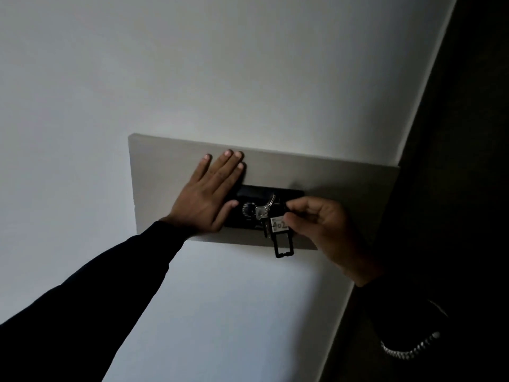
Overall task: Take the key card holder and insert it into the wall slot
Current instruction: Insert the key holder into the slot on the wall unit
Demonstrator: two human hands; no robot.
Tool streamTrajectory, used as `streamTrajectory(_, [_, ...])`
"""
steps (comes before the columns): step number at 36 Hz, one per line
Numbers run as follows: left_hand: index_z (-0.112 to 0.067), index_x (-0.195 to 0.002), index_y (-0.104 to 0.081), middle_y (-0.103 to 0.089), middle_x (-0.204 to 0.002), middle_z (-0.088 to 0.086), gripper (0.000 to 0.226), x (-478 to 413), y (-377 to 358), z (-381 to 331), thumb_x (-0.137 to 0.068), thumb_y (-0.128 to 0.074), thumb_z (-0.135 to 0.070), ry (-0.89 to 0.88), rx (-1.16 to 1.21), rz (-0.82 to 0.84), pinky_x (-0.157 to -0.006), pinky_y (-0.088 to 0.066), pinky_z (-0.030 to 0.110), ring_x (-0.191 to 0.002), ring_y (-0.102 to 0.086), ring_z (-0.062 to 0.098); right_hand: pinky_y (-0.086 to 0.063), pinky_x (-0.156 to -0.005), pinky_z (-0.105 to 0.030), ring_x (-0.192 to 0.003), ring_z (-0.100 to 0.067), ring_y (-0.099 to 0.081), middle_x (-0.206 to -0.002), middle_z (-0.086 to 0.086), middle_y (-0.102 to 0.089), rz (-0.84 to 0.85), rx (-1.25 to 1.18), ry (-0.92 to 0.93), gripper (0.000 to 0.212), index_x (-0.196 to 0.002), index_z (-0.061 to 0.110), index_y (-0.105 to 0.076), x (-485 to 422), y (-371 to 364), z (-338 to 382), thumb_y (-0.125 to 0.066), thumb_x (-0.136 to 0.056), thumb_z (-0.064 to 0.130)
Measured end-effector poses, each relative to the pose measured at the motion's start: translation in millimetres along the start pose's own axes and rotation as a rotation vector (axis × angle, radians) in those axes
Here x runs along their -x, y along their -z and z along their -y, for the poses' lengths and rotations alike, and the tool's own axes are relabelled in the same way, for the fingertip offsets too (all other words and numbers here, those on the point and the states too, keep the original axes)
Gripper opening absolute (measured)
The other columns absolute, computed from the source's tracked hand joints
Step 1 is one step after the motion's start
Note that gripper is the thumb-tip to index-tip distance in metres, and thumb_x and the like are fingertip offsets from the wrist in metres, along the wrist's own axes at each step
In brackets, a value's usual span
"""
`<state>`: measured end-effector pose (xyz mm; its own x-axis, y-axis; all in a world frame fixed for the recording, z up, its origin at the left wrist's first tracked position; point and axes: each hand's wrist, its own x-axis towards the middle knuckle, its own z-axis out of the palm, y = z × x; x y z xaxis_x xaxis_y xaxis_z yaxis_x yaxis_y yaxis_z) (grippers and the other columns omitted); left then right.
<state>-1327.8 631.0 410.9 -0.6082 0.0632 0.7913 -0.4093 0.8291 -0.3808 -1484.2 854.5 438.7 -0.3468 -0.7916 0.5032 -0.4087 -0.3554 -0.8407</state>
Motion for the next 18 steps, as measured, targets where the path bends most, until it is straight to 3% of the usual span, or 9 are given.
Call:
streamTrajectory(7, [-0.008, -0.158, -0.022, -0.023, -0.167, 0.012, 0.070, -3, -15, 14, -0.101, -0.028, -0.049, -0.037, -0.251, -0.062, -0.127, -0.009, 0.051, -0.157, -0.015, 0.028, -0.054, -0.065, -0.024, -0.063, -0.007, -0.064, -0.084, -0.019, -0.073, -0.116, 0.059, 0.135, 0.024, -0.084, 0.022, -0.071, -31, 5, -12, -0.068, -0.081, -0.001])
streamTrajectory(14, [-0.010, -0.158, -0.025, -0.026, -0.165, 0.011, 0.075, -3, -27, 16, -0.099, -0.025, -0.055, 0.022, -0.328, -0.173, -0.128, -0.007, 0.050, -0.157, -0.016, 0.027, -0.054, -0.060, -0.012, -0.055, 0.005, -0.062, -0.072, 0.000, -0.066, -0.194, 0.035, 0.142, 0.023, -0.079, 0.020, -0.068, -61, 6, -6, -0.070, -0.080, -0.003])
streamTrajectory(18, [-0.010, -0.158, -0.025, -0.026, -0.165, 0.011, 0.074, -3, -27, 17, -0.100, -0.023, -0.056, 0.025, -0.345, -0.187, -0.127, -0.010, 0.050, -0.156, -0.018, 0.027, -0.052, -0.057, -0.009, -0.052, 0.006, -0.060, -0.071, -0.001, -0.063, -0.177, 0.045, 0.153, 0.012, -0.092, 0.000, -0.068, -69, 1, -1, -0.067, -0.081, -0.006])
